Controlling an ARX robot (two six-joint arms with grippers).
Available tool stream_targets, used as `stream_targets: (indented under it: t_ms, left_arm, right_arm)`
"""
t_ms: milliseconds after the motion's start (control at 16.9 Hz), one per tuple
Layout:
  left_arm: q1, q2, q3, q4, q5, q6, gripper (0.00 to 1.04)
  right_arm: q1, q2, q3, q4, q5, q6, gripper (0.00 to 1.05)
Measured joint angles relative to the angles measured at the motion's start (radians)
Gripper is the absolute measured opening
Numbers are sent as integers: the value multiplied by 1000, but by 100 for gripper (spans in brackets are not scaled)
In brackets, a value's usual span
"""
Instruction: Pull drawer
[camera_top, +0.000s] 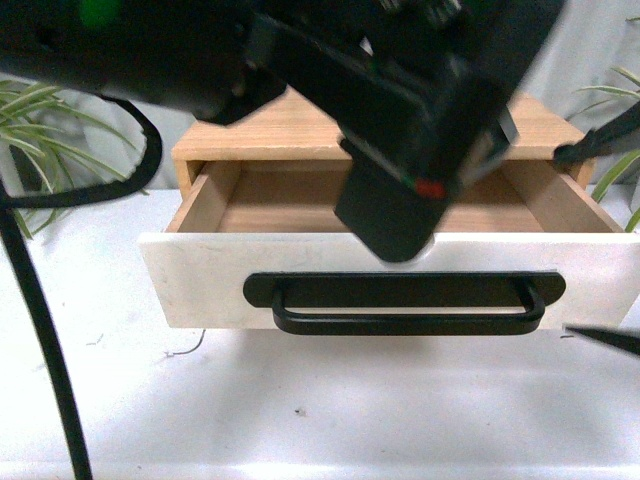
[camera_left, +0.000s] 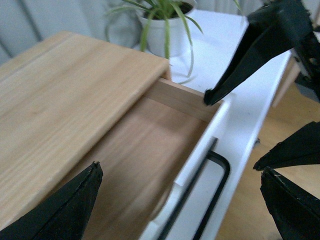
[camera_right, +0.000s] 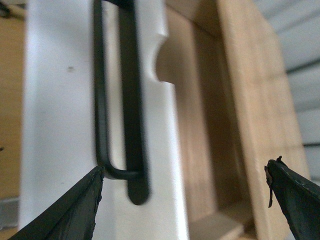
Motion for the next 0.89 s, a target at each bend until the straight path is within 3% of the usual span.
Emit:
stream_targets:
  t_ms: [59, 118, 177, 236, 650, 887]
  left_arm:
    - [37, -13, -16, 52, -10, -41, 98]
    - [154, -16, -33, 129, -108, -211, 98]
    - [236, 2, -33, 84, -221, -350, 98]
    - [272, 19, -33, 43, -287, -431, 98]
    - [313, 1, -38, -12, -430, -637, 98]
    - [303, -39, -75, -3, -475, -642, 98]
  right_arm:
    - [-26, 10, 0, 100, 4, 100, 98]
    - [-68, 48, 17, 255, 66, 356, 98]
    - [-93, 66, 79, 209, 133, 678, 98]
    - [-108, 82, 126, 150, 165, 880, 98]
    - [-138, 107, 167, 66, 193, 1365, 98]
    - [-138, 106, 165, 82, 199, 1441, 98]
